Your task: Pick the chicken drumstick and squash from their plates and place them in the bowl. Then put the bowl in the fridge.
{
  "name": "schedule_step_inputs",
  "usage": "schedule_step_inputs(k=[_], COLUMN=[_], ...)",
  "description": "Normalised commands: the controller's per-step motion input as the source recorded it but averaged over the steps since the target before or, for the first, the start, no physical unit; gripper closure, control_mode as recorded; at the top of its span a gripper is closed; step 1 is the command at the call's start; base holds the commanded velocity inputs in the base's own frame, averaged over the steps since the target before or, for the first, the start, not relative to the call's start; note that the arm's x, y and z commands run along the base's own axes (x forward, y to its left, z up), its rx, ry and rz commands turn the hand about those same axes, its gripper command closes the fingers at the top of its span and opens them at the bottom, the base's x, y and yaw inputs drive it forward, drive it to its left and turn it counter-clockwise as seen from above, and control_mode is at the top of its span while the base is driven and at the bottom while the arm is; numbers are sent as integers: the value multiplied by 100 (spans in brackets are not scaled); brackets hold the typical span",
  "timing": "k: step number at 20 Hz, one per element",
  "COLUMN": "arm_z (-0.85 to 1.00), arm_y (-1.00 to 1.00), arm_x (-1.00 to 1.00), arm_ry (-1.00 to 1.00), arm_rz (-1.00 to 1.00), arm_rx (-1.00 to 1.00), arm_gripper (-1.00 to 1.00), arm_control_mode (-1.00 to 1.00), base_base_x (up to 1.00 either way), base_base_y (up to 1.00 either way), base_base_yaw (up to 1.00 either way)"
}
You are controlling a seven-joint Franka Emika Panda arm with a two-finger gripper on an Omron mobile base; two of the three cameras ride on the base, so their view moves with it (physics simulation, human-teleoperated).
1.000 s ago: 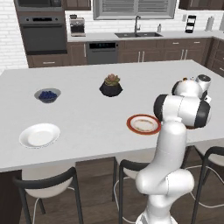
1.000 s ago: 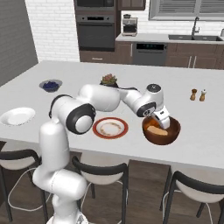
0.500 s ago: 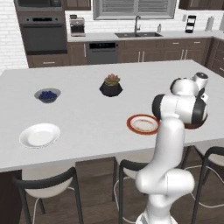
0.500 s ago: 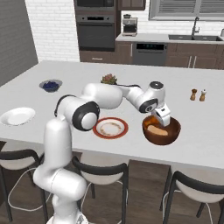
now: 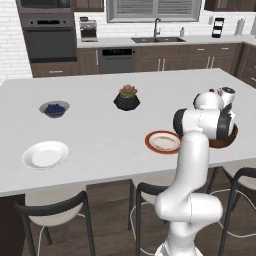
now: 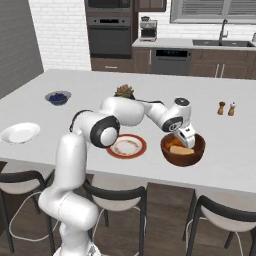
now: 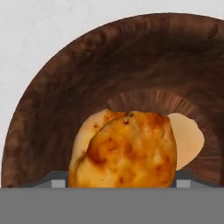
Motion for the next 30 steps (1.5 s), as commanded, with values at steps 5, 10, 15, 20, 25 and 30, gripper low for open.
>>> schedule_step_inputs(k=[5, 10, 15, 20, 25, 30], arm_z=[-7, 1, 29, 63, 20, -6], arm_y=[-10, -1, 0, 6, 5, 4], arm_x=[-2, -5, -15, -41, -100, -66], arm_ry=[0, 0, 0, 0, 0, 0], arm_rz=[0, 0, 0, 0, 0, -2], arm_rx=[0, 0, 0, 0, 0, 0], arm_gripper=[-100, -100, -100, -100, -100, -100], arm_control_mode=[-100, -100, -100, -100, -100, -100], base_base_x=[0, 0, 0, 0, 0, 0], base_base_y=[0, 0, 0, 0, 0, 0], base_base_yaw=[0, 0, 0, 0, 0, 0])
